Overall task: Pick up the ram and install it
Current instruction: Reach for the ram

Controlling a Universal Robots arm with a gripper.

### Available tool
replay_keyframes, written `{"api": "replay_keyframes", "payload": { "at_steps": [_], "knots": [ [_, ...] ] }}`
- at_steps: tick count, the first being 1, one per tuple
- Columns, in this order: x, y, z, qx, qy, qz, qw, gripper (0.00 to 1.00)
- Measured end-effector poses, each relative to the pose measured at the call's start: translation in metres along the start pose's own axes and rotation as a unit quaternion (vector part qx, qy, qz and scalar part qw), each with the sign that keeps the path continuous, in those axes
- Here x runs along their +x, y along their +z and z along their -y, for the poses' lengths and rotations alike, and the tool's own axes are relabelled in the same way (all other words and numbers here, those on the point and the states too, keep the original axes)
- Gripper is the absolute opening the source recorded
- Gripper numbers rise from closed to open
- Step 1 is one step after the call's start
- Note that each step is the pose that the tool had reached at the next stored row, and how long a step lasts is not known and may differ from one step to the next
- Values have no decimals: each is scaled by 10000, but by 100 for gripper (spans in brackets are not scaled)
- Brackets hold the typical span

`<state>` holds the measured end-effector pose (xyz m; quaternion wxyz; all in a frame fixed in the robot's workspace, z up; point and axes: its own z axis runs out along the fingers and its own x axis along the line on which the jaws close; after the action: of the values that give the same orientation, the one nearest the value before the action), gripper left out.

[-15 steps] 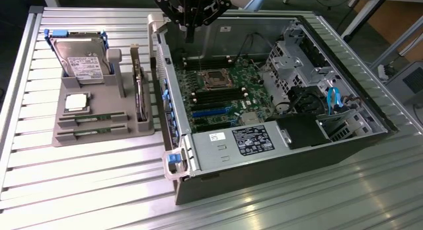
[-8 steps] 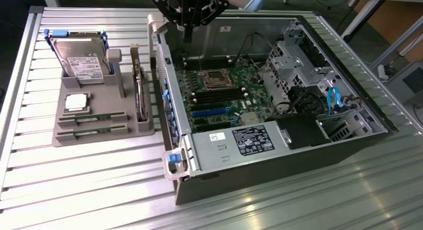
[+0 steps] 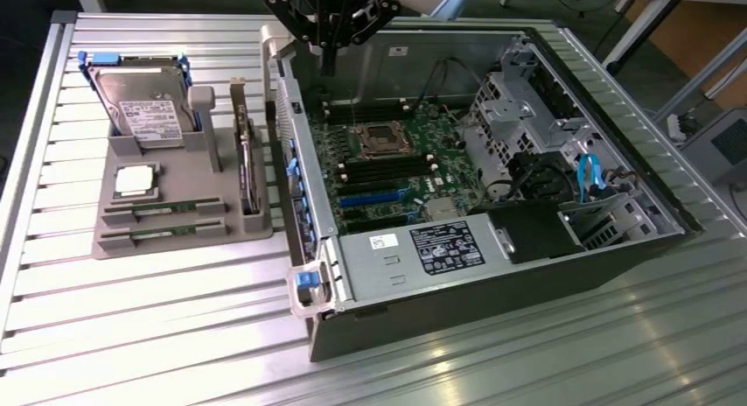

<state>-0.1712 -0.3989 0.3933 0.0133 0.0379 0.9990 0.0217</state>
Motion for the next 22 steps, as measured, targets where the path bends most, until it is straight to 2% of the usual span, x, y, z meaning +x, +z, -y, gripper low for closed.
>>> {"api": "replay_keyframes", "payload": {
  "at_steps": [22],
  "knots": [
    [62,-2,5,0,0,0,10000,10]
  ]
}}
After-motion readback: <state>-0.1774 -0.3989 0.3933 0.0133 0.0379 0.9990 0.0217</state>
